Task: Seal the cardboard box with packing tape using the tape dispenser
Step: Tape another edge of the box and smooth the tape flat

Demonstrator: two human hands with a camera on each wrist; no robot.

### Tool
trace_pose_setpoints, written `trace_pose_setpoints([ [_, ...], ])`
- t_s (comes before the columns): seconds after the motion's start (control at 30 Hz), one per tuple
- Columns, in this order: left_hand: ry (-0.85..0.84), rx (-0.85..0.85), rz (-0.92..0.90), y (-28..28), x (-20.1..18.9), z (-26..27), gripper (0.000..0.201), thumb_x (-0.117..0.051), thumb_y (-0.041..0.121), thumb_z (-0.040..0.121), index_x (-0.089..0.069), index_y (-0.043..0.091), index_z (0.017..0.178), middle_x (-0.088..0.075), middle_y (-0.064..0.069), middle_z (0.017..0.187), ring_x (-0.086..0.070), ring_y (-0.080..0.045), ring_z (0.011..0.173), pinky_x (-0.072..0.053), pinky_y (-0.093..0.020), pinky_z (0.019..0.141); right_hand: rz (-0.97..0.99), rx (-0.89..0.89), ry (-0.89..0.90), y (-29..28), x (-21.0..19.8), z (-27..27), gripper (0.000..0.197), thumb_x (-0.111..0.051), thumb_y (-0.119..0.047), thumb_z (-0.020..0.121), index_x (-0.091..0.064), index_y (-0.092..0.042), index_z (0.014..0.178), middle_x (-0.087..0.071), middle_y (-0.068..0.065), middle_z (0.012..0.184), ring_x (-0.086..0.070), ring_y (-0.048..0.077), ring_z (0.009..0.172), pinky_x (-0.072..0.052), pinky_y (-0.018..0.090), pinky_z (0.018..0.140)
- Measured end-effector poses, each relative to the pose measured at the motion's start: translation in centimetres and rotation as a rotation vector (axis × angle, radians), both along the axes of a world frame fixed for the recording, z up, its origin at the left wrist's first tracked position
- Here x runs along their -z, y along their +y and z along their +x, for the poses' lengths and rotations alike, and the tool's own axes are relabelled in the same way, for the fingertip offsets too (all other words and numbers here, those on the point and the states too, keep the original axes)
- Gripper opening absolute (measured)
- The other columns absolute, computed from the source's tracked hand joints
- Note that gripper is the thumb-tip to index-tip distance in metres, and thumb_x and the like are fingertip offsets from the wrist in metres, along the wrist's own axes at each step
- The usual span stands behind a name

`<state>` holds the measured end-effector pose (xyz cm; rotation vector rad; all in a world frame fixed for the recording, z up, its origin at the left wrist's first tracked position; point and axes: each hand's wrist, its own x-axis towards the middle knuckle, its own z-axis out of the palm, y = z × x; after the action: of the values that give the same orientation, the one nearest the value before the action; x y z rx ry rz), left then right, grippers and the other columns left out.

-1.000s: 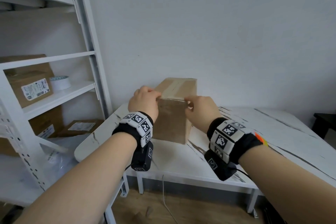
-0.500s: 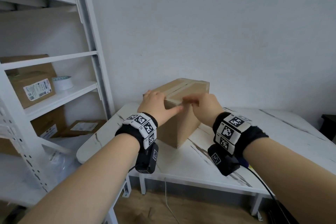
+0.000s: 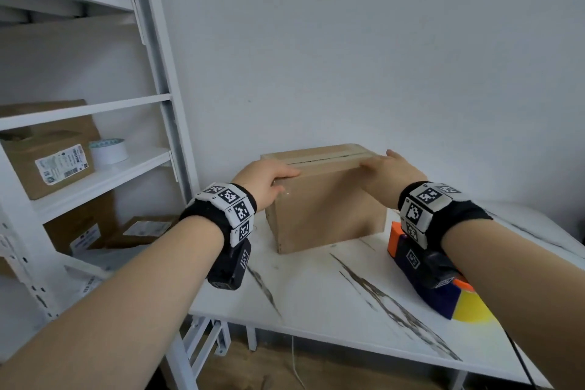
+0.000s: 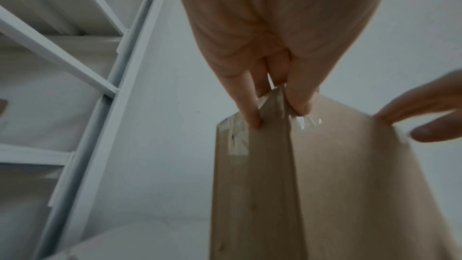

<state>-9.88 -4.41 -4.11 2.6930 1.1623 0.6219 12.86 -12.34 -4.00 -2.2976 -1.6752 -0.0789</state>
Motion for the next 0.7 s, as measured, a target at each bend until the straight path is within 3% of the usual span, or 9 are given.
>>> trace_pose_setpoints([
  [0.07,0.059,-0.087,0.081,0.8,-0.1,0.3,0.048,-0.048,0.003,0.091,-0.057,0.030,0.130,-0.056,0.004,0.136,-0.052,-0.020,0.124,-0.041,-0.029,0.101,-0.030,0.032,-0.083,0.3,-0.6,-0.4,0.042,-0.043,-0.015,0.089,-0.052,-0.031,0.126,-0.052,0.004,0.136,-0.046,0.025,0.129,-0.046,0.038,0.093],
  [0.13,0.196,-0.205,0.217,1.2,-0.1,1.2,0.048,-0.044,0.002,0.089,-0.059,0.031,0.125,-0.058,-0.001,0.128,-0.052,-0.024,0.119,-0.046,-0.035,0.092,-0.047,0.043,-0.131,0.9,-0.9,-1.0,0.042,-0.042,-0.009,0.088,-0.055,-0.027,0.124,-0.057,0.005,0.127,-0.055,0.027,0.115,-0.048,0.035,0.087],
  [0.2,0.319,-0.290,0.308,1.5,0.0,2.7,0.045,-0.043,0.003,0.088,-0.054,0.024,0.127,-0.052,-0.005,0.130,-0.047,-0.027,0.121,-0.044,-0.037,0.091,-0.051,0.042,-0.126,1.5,-1.0,-1.2,0.043,-0.041,-0.007,0.087,-0.056,-0.023,0.123,-0.055,0.007,0.126,-0.052,0.027,0.116,-0.048,0.036,0.087],
  [0.3,0.355,-0.342,0.281,2.6,0.4,4.7,0.047,-0.043,0.000,0.085,-0.049,0.012,0.130,-0.049,-0.009,0.133,-0.044,-0.028,0.125,-0.042,-0.036,0.093,-0.054,0.040,-0.126,2.3,-0.9,-1.2,0.045,-0.041,-0.005,0.085,-0.056,-0.024,0.124,-0.046,0.005,0.127,-0.039,0.025,0.120,-0.045,0.035,0.081],
  [0.4,0.287,-0.330,0.215,4.1,1.5,5.8,0.063,-0.041,-0.003,0.085,-0.026,0.005,0.145,-0.035,-0.015,0.148,-0.031,-0.029,0.139,-0.033,-0.036,0.111,-0.060,0.071,-0.150,3.1,-1.0,-1.4,0.043,-0.043,-0.002,0.084,-0.058,-0.020,0.121,-0.040,0.003,0.128,-0.032,0.024,0.123,-0.040,0.033,0.074],
  [0.5,0.239,-0.343,0.193,5.5,2.0,6.3,0.069,-0.032,-0.004,0.089,-0.005,0.006,0.151,-0.010,-0.013,0.160,-0.009,-0.026,0.149,-0.017,-0.035,0.120,-0.061,0.087,-0.179,3.8,-1.0,-1.6,0.042,-0.040,-0.003,0.087,-0.058,-0.017,0.122,-0.038,0.002,0.130,-0.029,0.024,0.127,-0.038,0.032,0.073],
  [0.7,0.156,-0.317,0.154,7.7,2.1,6.9,0.073,-0.023,-0.013,0.088,-0.002,0.014,0.152,-0.003,-0.005,0.162,-0.003,-0.021,0.150,-0.024,-0.036,0.117,-0.062,0.120,-0.255,5.4,-0.4,-1.7,0.042,-0.040,-0.006,0.089,-0.051,-0.016,0.129,-0.036,0.001,0.139,-0.021,0.026,0.138,-0.041,0.033,0.074],
])
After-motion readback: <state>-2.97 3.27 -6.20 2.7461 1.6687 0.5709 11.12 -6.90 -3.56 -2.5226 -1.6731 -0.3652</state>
